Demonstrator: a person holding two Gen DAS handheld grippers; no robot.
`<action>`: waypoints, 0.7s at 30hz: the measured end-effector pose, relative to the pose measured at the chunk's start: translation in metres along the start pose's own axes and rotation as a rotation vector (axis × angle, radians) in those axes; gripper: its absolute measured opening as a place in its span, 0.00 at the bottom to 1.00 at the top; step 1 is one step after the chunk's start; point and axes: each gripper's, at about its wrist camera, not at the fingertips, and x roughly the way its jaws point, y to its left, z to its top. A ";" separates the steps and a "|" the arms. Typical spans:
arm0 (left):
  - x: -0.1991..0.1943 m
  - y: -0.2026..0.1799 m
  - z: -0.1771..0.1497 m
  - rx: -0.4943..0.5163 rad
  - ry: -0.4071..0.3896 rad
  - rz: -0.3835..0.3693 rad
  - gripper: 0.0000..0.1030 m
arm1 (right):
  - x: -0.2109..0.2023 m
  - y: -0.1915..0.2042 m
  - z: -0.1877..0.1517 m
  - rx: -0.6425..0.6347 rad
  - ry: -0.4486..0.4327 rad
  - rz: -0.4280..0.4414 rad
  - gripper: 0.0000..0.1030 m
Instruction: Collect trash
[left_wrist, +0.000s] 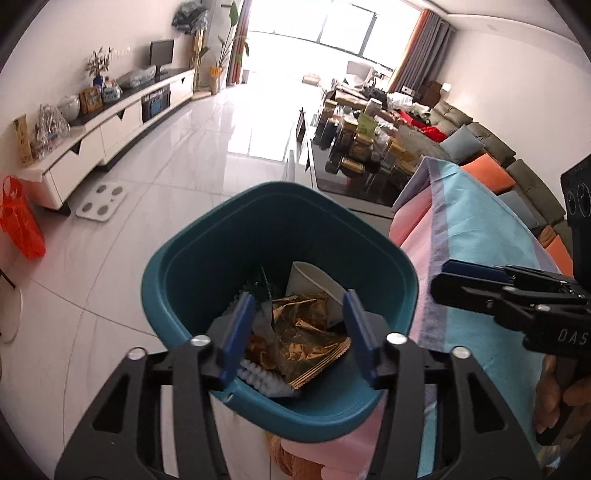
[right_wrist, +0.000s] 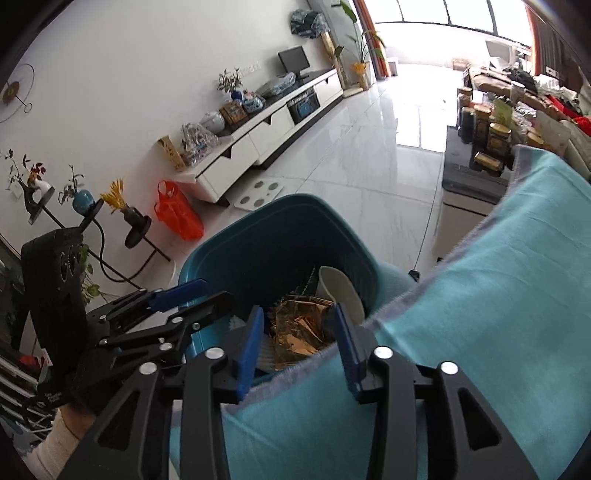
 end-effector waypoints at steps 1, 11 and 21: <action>-0.006 -0.001 -0.002 0.009 -0.015 0.000 0.57 | -0.007 -0.002 -0.003 -0.001 -0.017 -0.002 0.42; -0.083 -0.063 -0.017 0.164 -0.221 -0.034 0.95 | -0.113 -0.029 -0.059 -0.027 -0.265 -0.120 0.79; -0.115 -0.162 -0.046 0.278 -0.392 -0.089 0.95 | -0.210 -0.056 -0.151 0.112 -0.515 -0.431 0.94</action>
